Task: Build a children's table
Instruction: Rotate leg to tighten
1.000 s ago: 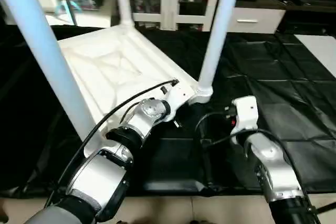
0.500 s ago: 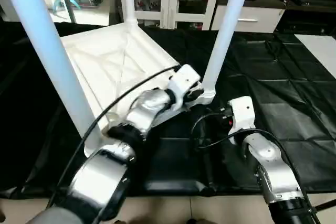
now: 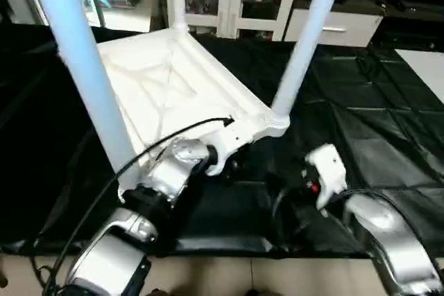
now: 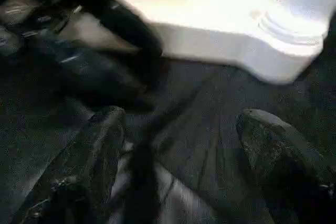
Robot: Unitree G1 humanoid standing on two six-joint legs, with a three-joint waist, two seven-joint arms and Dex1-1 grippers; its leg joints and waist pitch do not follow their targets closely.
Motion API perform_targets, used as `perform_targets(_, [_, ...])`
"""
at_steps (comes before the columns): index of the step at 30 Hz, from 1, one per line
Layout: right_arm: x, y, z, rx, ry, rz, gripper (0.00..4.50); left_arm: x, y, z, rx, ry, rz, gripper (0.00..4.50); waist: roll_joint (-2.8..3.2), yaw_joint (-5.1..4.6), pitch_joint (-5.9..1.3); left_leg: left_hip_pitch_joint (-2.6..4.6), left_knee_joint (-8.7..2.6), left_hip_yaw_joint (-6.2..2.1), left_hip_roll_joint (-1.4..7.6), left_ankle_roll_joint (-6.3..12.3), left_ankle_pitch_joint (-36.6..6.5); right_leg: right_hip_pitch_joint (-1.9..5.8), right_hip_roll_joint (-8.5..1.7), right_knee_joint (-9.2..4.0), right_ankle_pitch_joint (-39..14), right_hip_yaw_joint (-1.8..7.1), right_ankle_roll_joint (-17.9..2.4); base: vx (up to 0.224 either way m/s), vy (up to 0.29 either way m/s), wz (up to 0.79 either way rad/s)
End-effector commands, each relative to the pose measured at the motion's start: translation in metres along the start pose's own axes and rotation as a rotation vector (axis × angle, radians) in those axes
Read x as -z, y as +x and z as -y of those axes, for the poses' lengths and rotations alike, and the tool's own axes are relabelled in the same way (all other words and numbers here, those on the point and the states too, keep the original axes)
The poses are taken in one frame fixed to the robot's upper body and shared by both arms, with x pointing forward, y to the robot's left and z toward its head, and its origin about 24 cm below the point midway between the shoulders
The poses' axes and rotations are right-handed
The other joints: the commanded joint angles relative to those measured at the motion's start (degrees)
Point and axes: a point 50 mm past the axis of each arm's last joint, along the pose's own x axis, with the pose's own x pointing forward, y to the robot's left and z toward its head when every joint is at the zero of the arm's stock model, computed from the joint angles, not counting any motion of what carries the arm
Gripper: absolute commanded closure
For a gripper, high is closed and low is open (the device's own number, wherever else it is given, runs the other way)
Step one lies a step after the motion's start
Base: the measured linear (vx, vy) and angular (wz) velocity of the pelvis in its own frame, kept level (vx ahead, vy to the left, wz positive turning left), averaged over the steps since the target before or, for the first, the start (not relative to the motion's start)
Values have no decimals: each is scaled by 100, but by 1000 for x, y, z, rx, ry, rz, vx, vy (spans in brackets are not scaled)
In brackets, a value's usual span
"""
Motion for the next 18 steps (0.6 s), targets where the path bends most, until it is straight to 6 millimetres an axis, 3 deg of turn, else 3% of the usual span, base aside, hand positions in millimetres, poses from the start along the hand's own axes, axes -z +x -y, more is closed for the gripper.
perform_targets(1, [-1, -4, 2, 8, 0, -3, 86, -1, -3, -16, -130, 22, -52, 140, -22, 14, -363, 23, -458, -73, 87, 184, -1718, 324, -181, -421, -2069, 121, -808, 0, 0, 0])
perform_targets(2, [-1, -4, 2, 10, 2, -3, 86, -1, -2, -17, -143, 22, -57, 135, -31, -30, -363, -22, -463, -106, 61, 178, -1745, 350, -188, -456, -2452, 93, -630, 0, 0, 0])
perform_targets(3, [-1, -4, 2, 22, 6, -4, 86, -3, -1, -22, -192, 29, -72, 132, -13, -34, -362, -28, -465, -117, 58, 176, -1748, 346, -190, -469, -2567, 84, -577, 0, 0, 0])
perform_targets(4, [-1, -4, 2, 24, 8, -5, 86, -3, 0, -24, -210, 33, -80, 132, -39, -48, -366, -14, -441, -113, 44, 188, -1779, 318, -181, -512, -2797, 70, -455, 0, 0, 0])
perform_targets(6, [-1, -3, 1, 32, 9, -7, 86, -5, 2, -29, -276, 49, -91, 124, -42, -49, -374, -3, -423, -116, 36, 226, -1692, 301, -179, -523, -2760, 70, -437, 0, 0, 0])
perform_targets(10, [1, -2, 5, 67, -1, -12, 86, -14, 3, -40, -425, 93, -58, 88, -46, -50, -396, -6, -413, -111, 47, 318, -1596, 307, -147, -467, -2204, 66, -666, 0, 0, 0])
perform_targets(13, [1, -1, 5, 75, -2, -15, 86, -21, 3, -44, -492, 115, -29, 60, -8, -51, -412, -9, -409, -116, 55, 348, -1489, 325, -153, -423, -1826, 70, -805, 0, 0, 0])
perform_targets(15, [0, -1, 4, 75, -3, -13, 86, -33, 5, -42, -496, 120, 45, 39, -7, -31, -422, 19, -383, -91, 60, 441, -1375, 328, -155, -389, -1399, 83, -1042, 0, 0, 0])
perform_targets(18, [-1, -1, 3, 81, 0, -9, 86, -43, 8, -34, -427, 87, 145, 25, -5, 25, -432, 26, -368, -79, 61, 515, -1165, 342, -169, -351, -1116, 92, -1185, 0, 0, 0])
